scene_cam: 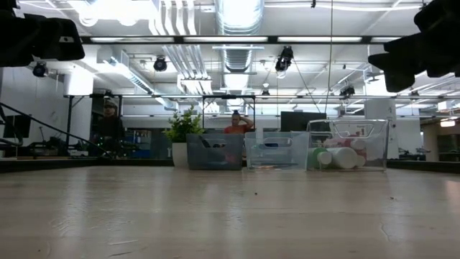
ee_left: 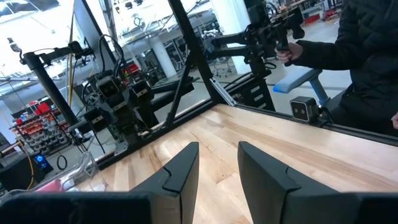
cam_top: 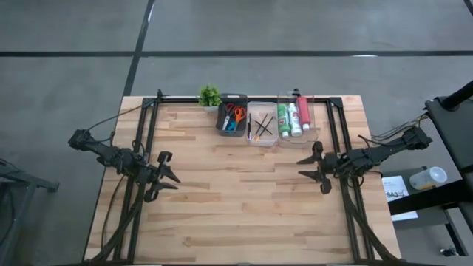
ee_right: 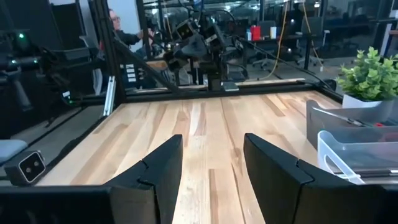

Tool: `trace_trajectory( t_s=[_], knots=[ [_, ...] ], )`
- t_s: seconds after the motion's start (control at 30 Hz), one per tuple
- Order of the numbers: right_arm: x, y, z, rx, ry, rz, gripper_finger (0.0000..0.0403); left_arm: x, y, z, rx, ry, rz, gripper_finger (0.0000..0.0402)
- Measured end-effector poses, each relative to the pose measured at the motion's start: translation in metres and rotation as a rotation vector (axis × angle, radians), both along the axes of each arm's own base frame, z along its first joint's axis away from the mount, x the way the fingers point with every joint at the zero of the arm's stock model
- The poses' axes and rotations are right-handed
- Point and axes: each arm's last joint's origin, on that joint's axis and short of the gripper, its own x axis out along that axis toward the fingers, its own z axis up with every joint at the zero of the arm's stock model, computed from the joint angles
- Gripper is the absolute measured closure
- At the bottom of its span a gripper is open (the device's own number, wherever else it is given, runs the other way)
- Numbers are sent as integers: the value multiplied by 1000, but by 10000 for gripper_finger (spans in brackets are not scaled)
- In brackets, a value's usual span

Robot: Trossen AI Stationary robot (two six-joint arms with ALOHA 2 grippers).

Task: Pick & Place Paint Supplies
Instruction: Return to Home Position

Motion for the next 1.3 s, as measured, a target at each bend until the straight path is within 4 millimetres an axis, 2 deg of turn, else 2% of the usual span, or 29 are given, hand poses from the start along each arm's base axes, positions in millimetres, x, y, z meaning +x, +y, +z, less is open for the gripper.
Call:
trace_trajectory(
  t_s=[0.13, 0.37, 0.67, 0.93, 1.07, 1.2, 1.3],
  knots=[
    [-7, -3, -2, -5, 25, -7, 235, 0, 0, 0, 0, 0, 0, 284],
    [-16, -7, 10, -12, 0, -35, 235, 0, 0, 0, -1, 1, 0, 284],
    [-15, -7, 6, 20, 27, -49, 235, 1, 0, -1, 3, 13, 1, 284],
    [-12, -6, 4, -5, -58, -43, 235, 1, 0, -1, 4, 12, 1, 284],
    [-12, -5, 3, -20, -58, -16, 235, 1, 0, -1, 6, 11, 1, 284],
    [-12, -1, 3, -54, -58, 117, 235, 1, 0, -1, 5, 11, 1, 284],
    [-12, -1, 3, -51, -59, 111, 235, 1, 0, -1, 5, 11, 1, 284]
  ],
)
